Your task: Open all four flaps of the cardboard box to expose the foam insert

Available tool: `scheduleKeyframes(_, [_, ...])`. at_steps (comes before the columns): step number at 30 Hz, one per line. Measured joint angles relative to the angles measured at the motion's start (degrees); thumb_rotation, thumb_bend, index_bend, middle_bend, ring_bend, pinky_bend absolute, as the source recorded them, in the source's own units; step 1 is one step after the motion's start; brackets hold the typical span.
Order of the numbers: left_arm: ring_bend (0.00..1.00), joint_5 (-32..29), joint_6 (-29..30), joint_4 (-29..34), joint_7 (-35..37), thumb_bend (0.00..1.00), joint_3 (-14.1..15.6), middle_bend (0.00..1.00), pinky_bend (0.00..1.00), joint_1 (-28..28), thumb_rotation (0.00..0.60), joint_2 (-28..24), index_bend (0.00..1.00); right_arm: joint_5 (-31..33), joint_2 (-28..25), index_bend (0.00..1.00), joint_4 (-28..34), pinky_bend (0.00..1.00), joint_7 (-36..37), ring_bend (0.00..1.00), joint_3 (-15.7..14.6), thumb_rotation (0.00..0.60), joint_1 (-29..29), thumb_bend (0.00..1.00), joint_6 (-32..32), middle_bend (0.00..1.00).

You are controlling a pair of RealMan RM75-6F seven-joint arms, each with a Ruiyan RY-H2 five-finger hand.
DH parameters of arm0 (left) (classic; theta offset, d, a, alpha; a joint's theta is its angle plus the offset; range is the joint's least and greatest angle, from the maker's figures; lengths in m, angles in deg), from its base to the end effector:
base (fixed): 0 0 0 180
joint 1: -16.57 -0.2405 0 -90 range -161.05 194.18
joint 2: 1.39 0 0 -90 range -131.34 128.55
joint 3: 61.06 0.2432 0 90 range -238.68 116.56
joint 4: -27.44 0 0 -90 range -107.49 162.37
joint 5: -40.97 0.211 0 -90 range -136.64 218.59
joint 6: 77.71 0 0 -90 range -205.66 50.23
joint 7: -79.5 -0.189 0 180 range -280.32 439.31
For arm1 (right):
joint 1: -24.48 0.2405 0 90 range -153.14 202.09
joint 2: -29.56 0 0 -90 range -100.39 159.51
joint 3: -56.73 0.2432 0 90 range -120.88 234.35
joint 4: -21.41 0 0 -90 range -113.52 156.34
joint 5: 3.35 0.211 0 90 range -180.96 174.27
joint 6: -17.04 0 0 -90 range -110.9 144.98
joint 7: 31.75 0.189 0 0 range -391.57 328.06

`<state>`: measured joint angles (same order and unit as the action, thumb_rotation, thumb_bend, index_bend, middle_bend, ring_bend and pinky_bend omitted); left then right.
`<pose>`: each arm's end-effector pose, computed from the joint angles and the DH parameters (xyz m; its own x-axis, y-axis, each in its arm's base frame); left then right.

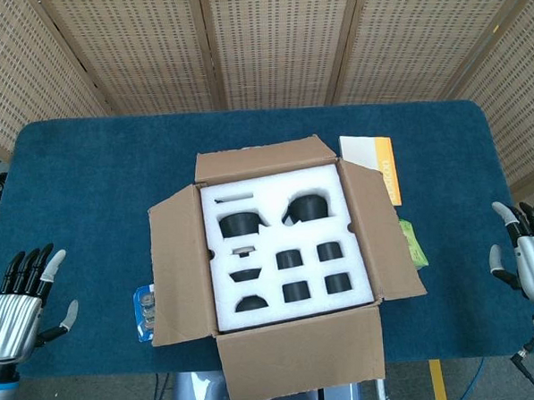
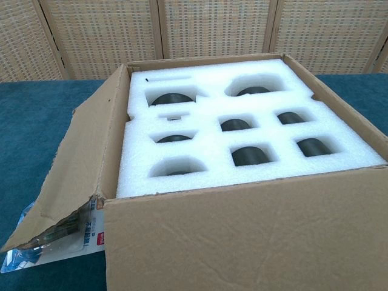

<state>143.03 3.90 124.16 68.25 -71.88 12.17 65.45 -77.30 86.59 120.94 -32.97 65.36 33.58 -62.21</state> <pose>-0.2549 0.2043 0.1316 0.4920 -0.0507 0.8691 0.8569 -0.1483 -0.4937 -0.2949 -0.2641 0.1922 0.3728 0.0208 0.9277 -0.9237 0.1039 0.3688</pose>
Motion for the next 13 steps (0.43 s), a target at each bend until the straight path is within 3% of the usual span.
scheduleKeyframes(13, [0.00, -2.9, 4.7, -0.8, -0.3, 0.47, 4.2, 0.00, 0.00, -2.4, 0.360, -1.5, 0.00, 0.6, 1.7, 0.09, 0.2, 0.00, -1.3, 0.00, -1.2, 0.600, -3.1, 0.65, -3.5, 0.14])
